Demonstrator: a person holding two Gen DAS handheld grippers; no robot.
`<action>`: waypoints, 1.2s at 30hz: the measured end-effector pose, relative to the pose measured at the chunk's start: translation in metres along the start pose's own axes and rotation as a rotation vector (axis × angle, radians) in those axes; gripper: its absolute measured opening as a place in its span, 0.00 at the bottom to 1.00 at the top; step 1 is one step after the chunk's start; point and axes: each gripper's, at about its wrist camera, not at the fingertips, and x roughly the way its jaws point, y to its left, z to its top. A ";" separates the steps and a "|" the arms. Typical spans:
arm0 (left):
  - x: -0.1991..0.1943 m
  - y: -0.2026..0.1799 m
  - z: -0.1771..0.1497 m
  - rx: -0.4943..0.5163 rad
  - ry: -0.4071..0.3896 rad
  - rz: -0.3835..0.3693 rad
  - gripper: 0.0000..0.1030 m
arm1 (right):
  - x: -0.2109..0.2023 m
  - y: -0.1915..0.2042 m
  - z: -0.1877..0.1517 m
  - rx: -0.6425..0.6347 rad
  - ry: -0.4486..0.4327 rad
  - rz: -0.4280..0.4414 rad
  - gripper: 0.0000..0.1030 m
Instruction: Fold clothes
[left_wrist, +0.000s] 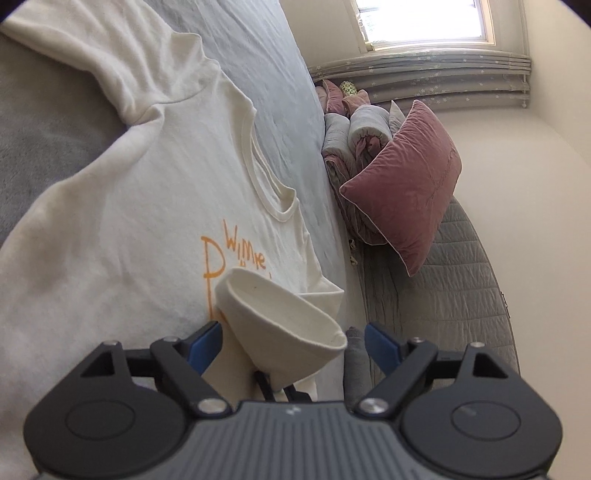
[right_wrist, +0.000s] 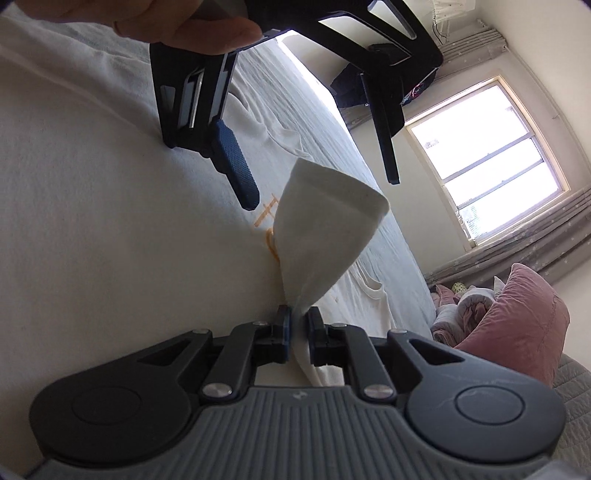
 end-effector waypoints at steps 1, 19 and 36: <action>-0.001 -0.001 0.000 0.007 0.000 0.005 0.82 | -0.001 0.000 0.001 -0.002 -0.003 -0.001 0.15; 0.007 -0.117 0.022 0.710 -0.175 0.500 0.04 | 0.050 -0.060 -0.023 0.181 0.083 -0.149 0.56; 0.021 -0.073 0.124 0.643 -0.252 0.582 0.04 | 0.092 -0.076 -0.055 0.256 0.206 -0.216 0.29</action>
